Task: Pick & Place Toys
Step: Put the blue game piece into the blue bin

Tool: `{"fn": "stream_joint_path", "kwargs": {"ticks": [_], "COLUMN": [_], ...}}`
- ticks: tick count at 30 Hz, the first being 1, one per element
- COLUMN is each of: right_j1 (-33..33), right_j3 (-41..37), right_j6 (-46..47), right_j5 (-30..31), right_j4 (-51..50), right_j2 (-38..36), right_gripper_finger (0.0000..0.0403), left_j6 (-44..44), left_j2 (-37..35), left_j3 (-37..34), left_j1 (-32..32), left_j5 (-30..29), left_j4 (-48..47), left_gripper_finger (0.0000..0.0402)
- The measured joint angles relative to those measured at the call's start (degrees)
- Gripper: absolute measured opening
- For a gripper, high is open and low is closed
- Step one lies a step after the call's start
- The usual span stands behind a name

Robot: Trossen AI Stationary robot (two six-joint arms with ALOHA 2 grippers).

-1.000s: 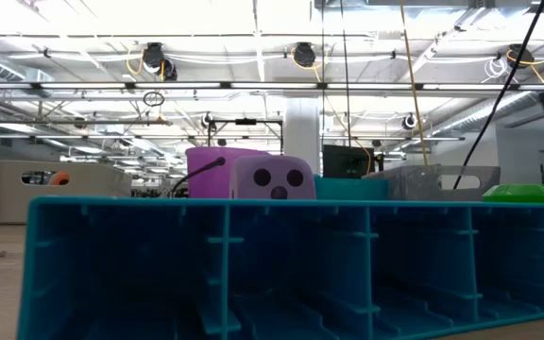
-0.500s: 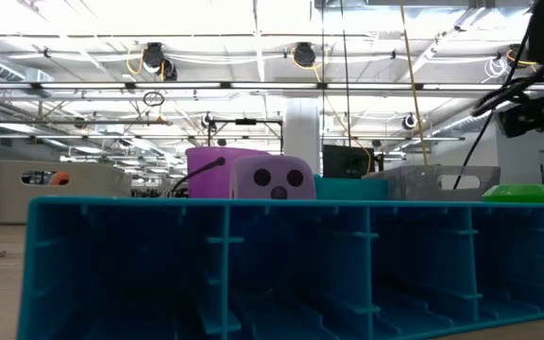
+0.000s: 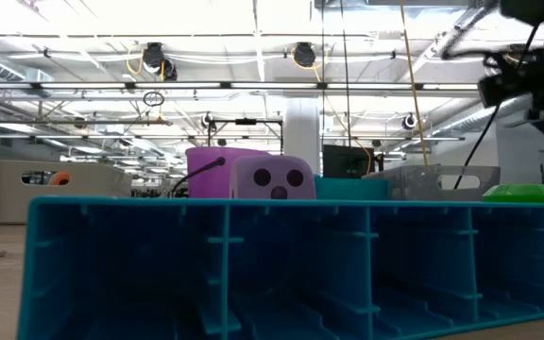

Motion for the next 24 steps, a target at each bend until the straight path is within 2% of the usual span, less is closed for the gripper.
{"fn": "stream_joint_path", "kwargs": {"ticks": [9,15,19,24], "right_j1": [-0.3,-0.7,-1.8,-4.6], "right_j3": [3.1,3.1,3.1,3.1], "right_j6": [1.4,0.9,0.3,0.2], "right_j5": [-0.2,-1.7,-0.8,1.6], "right_j4": [-1.7,6.0,12.0,18.4], "right_j2": [-2.3,-4.4,-6.5,-8.6], "right_gripper_finger": [0.0000,0.0011,0.0043,0.0108], "left_j6": [1.5,1.4,1.4,1.0], "left_j2": [0.0,0.0,0.0,0.0], "left_j3": [0.0,0.0,0.0,0.0], "left_j1": [0.0,0.0,0.0,0.0], "left_j5": [0.0,-0.1,-0.1,-0.1], "left_j4": [0.1,0.1,0.1,0.1], "left_gripper_finger": [0.0273,0.0273,0.0273,0.0273]}}
